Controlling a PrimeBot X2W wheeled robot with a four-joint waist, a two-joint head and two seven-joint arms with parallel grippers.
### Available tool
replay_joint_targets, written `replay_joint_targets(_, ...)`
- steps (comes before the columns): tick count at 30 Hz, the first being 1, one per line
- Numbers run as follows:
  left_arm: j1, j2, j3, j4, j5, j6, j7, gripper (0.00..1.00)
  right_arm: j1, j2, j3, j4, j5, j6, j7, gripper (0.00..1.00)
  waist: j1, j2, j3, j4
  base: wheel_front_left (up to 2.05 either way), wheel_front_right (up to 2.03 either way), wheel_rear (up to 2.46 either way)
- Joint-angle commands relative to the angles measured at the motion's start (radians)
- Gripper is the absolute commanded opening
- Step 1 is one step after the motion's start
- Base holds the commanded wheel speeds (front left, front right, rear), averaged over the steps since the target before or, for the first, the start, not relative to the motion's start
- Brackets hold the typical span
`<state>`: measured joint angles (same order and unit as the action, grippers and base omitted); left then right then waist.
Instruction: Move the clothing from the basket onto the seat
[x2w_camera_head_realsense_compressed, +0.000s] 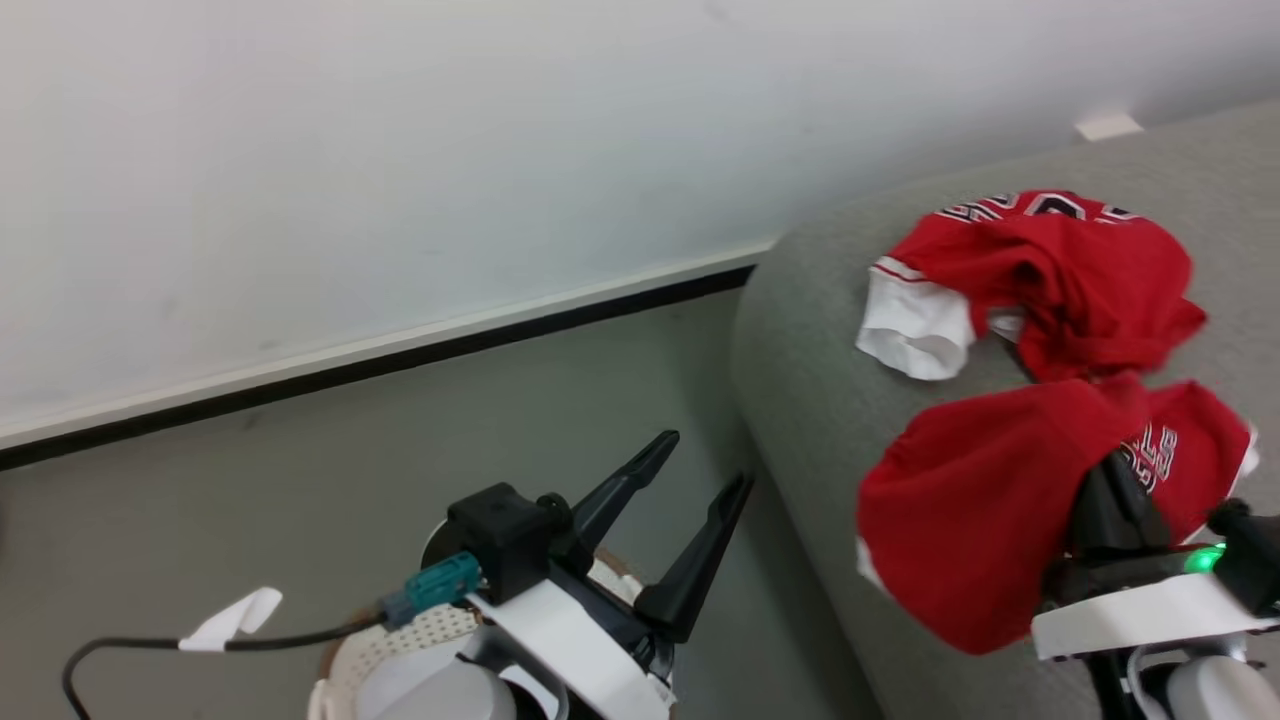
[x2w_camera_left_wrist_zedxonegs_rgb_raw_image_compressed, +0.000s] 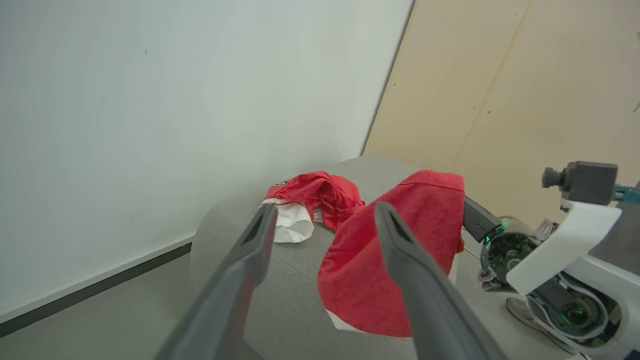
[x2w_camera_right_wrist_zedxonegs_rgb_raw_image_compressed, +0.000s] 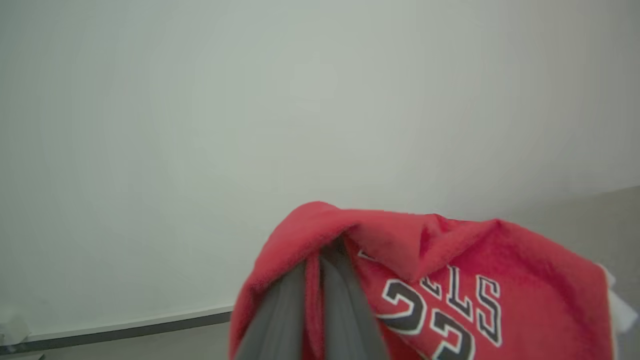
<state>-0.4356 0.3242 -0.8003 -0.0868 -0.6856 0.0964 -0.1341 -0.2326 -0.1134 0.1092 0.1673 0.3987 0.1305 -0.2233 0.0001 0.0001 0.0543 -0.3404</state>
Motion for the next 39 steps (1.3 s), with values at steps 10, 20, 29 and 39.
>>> replay_joint_targets(10, -0.019, 0.017, -0.043, 0.050, 0.093, -0.008, -0.043, 1.00, 0.088, -0.001, -0.051, -0.136, -0.009, 0.000, 0.044, 0.00, -0.0001, -0.0001, 0.028, -0.179, 0.00, 0.00, 0.00)
replay_joint_targets(20, -0.044, 0.000, -0.065, 0.087, 0.111, -0.021, -0.058, 1.00, 0.110, -0.008, -0.082, -0.203, -0.014, 0.000, 0.078, 0.00, -0.0001, -0.0001, 0.045, -0.174, 0.00, 0.00, 0.00)
replay_joint_targets(29, -0.076, 0.013, -0.064, 0.085, 0.122, -0.017, -0.041, 1.00, -0.048, -0.086, -0.113, -0.178, 0.015, 0.000, 0.126, 0.00, -0.0001, -0.0001, 0.100, -0.132, 0.00, 0.00, 0.00)
replay_joint_targets(39, -0.147, 0.073, -0.053, 0.025, 0.153, -0.016, 0.026, 1.00, -0.377, -0.257, -0.170, 0.000, 0.129, 0.000, 0.205, 0.00, -0.0001, -0.0001, 0.290, -0.028, 0.00, 0.00, 0.00)
